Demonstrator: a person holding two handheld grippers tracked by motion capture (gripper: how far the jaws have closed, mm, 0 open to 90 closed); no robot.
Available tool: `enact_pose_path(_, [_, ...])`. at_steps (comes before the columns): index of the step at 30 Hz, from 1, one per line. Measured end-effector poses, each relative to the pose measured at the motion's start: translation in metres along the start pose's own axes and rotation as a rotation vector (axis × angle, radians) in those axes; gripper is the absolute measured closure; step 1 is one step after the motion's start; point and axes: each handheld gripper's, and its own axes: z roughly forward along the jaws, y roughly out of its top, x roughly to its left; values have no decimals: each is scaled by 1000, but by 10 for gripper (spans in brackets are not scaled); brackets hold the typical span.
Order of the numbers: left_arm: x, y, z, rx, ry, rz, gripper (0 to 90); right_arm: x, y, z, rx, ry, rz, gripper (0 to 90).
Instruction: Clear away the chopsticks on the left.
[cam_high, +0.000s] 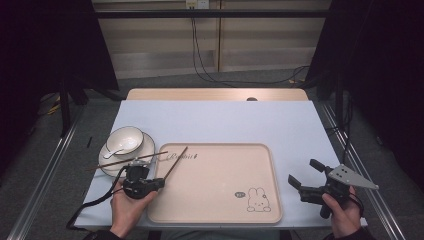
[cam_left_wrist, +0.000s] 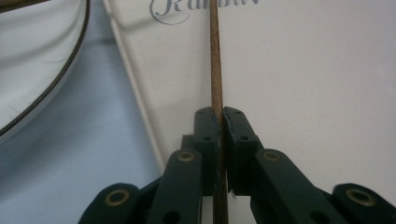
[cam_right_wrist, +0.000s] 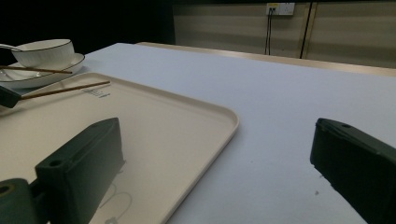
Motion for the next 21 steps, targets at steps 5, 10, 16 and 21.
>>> enact_pose_path(5, [0, 3, 6, 15, 3, -31, 845, 0, 0, 0, 2, 0, 0, 21])
enact_pose_path(10, [-1, 2, 9, 33, 8, -42, 842, 0, 0, 0, 4, 0, 0, 22])
enact_pose_path(16, [-2, 2, 11, 29, 3, -76, 836, 0, 0, 0, 5, 5, -4, 23])
enact_pose_path(21, [-2, 3, 12, 31, -11, -94, 832, 0, 0, 1, 4, 5, -6, 23])
